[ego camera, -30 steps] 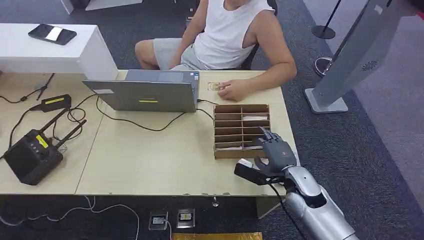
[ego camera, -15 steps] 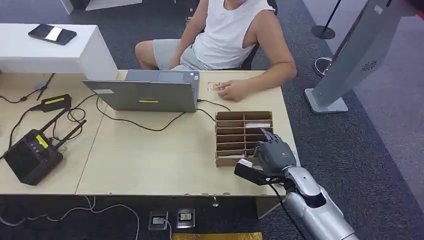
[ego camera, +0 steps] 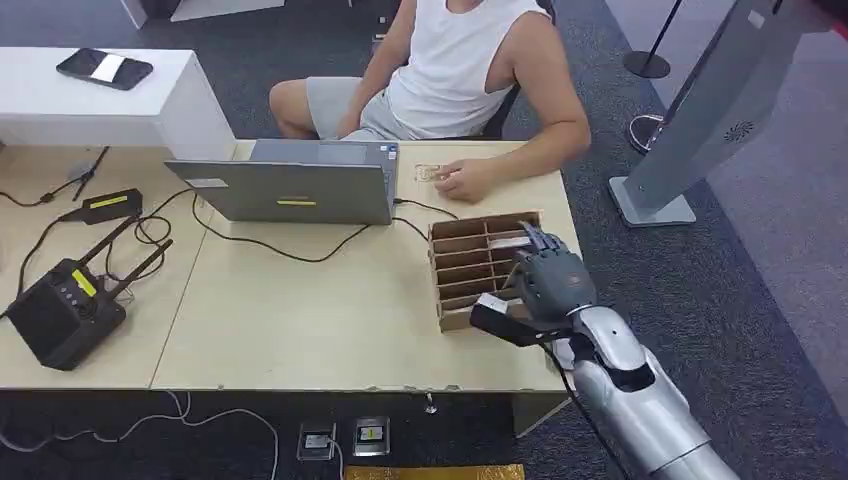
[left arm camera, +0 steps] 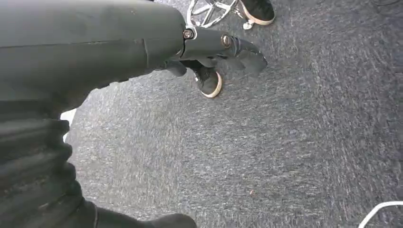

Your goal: Pass the card to the sensor for recognition and then transmit it.

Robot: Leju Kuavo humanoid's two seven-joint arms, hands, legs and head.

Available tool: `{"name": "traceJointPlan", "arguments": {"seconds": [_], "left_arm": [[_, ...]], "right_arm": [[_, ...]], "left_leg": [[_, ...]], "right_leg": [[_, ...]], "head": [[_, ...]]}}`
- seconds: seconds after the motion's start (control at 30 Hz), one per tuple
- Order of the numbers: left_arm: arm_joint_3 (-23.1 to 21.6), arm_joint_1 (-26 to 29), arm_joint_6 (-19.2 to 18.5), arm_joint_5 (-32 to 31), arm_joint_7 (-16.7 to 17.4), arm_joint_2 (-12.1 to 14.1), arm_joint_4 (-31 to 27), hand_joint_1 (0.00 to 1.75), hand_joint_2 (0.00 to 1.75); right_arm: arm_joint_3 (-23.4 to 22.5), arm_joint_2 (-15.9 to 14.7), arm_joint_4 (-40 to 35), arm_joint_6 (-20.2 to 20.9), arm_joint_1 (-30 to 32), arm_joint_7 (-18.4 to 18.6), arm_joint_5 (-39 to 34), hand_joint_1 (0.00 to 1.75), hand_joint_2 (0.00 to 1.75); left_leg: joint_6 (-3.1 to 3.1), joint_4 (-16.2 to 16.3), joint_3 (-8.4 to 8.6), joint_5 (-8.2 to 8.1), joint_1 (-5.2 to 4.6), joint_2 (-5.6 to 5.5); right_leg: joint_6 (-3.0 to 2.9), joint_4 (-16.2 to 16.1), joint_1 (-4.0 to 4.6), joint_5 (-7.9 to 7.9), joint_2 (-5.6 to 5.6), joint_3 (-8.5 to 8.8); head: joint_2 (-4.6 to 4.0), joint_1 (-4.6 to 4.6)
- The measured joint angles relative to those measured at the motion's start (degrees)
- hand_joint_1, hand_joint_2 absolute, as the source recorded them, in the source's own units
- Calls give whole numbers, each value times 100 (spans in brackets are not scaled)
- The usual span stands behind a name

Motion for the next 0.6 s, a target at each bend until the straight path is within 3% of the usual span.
{"name": "traceJointPlan", "arguments": {"seconds": [0.33, 0.6], "left_arm": [[0, -138, -61, -206, -7, -15, 0, 0, 175], [-2, -199, -105, -243, -5, -28, 2, 0, 175]], "right_arm": [[-195, 70, 129, -479, -1749, -377, 197, 175, 175], [-131, 459, 1354, -809, -2924, -864, -4, 175, 175]], "left_leg": [[1, 1, -3, 7, 0, 1], [1, 0, -6, 7, 1, 0]], "right_leg": [[1, 3, 0, 2, 2, -2], [1, 4, 1, 2, -3, -2]], "head": [[0, 0], [0, 2]]}}
